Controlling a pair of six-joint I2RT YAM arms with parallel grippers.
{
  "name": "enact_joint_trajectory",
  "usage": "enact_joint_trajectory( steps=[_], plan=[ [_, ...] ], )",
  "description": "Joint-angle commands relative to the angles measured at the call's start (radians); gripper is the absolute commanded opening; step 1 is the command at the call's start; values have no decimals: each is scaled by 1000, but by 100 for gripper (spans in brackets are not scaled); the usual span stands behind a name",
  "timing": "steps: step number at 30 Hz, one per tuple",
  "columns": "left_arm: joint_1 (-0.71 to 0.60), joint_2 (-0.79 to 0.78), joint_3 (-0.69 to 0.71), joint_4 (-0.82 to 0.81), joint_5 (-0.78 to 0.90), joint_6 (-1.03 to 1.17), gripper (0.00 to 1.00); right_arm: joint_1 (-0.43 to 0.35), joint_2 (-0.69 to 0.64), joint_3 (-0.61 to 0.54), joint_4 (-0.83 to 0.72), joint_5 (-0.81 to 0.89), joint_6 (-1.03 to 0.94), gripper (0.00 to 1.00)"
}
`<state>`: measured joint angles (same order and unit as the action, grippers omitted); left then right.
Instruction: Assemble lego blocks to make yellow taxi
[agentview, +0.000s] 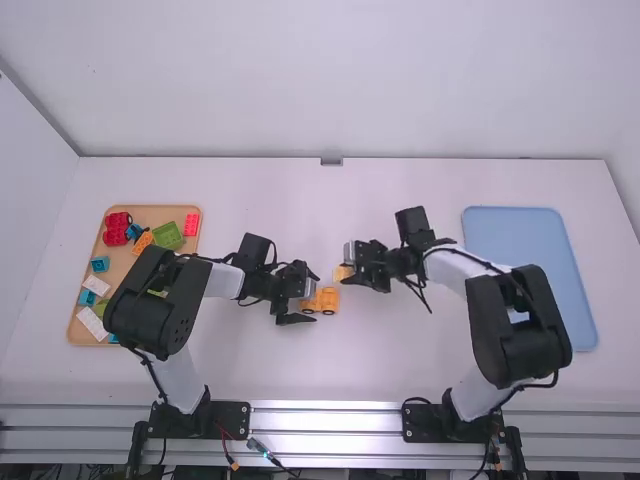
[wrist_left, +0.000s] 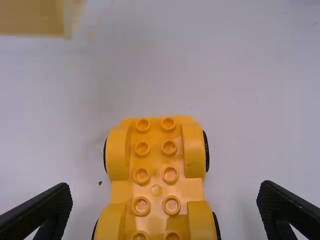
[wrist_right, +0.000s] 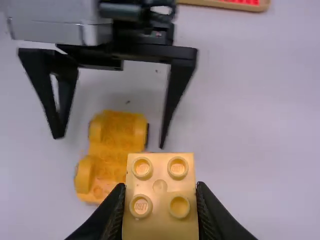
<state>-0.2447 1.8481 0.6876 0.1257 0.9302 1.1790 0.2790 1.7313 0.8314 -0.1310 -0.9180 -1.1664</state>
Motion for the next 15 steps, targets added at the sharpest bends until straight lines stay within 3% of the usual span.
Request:
enact_joint_trajectory(
  steps=[1, 5, 15],
  plan=[
    [10, 8, 14, -1, 30, 15, 99, 16, -22, -59, 48, 36, 136, 8],
    [9, 14, 15, 9, 22, 15, 99, 56, -21, -109, 126, 39, 188, 5],
    [10, 82, 16, 90, 75, 15, 99, 110, 7, -112, 131, 39, 199, 1]
  ],
)
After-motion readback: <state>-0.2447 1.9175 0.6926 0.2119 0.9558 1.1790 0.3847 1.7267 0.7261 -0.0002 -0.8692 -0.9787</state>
